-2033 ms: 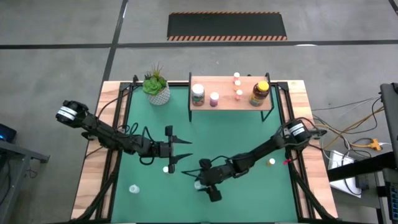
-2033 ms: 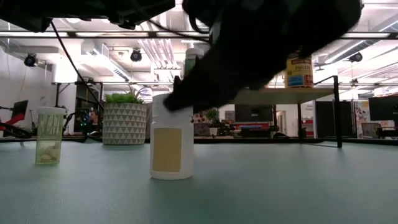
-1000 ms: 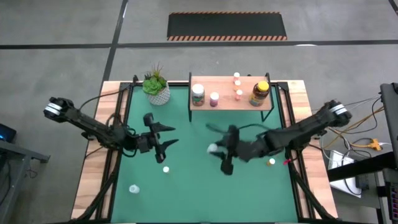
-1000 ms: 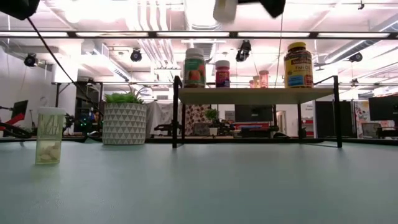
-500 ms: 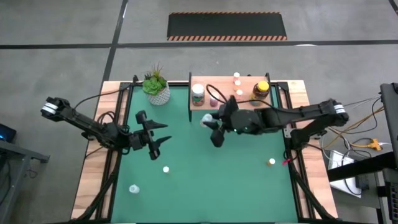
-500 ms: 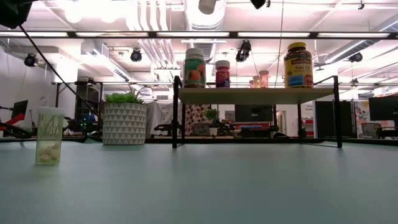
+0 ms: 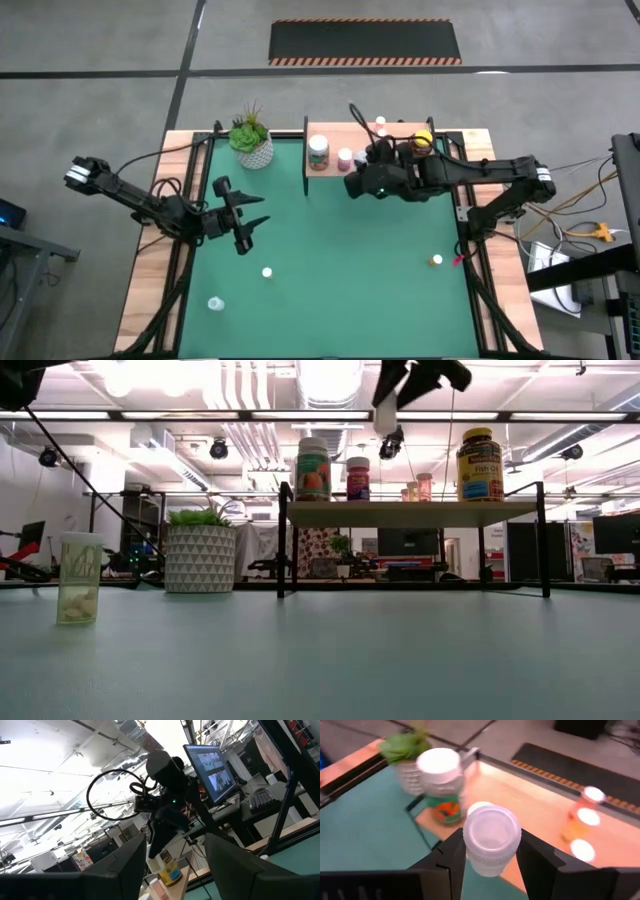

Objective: Pick and place medicine bottles onto shelf by color
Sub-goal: Put the right transparent medicine bottles on the shelf

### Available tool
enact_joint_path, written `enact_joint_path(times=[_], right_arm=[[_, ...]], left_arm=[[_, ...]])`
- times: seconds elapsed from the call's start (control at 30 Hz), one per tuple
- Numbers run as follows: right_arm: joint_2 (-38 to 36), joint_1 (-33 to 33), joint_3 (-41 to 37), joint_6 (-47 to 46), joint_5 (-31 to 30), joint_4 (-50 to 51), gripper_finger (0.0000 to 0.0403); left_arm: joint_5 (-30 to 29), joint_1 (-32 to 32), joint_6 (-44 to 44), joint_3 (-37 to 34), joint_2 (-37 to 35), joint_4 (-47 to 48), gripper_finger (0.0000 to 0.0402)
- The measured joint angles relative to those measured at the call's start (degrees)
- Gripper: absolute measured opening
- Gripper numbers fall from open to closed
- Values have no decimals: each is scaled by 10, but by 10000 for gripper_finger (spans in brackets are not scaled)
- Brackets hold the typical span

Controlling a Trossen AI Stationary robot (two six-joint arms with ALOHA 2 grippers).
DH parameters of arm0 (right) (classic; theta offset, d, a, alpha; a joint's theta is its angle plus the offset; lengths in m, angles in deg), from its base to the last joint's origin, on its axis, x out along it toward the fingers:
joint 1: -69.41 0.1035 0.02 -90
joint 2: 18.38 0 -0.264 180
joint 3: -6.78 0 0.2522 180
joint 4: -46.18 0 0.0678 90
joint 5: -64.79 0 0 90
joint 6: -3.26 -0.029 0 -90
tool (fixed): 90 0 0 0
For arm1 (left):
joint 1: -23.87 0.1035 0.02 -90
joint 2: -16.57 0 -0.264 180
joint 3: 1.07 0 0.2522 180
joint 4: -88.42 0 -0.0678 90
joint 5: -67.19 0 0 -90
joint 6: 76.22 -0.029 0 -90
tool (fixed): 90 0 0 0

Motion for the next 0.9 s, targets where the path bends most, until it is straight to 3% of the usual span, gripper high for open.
enact_joint_path(times=[0.3,0.67,0.9], right_arm=[[7,1,-12,-83,-39,25,139],[7,1,-84,-189,-37,29,139],[7,-14,-99,-204,-38,25,139]], left_arm=[[-15,0,-16,0,12,1,185],[-32,0,-31,0,11,0,185],[-34,0,-43,-1,5,0,185]])
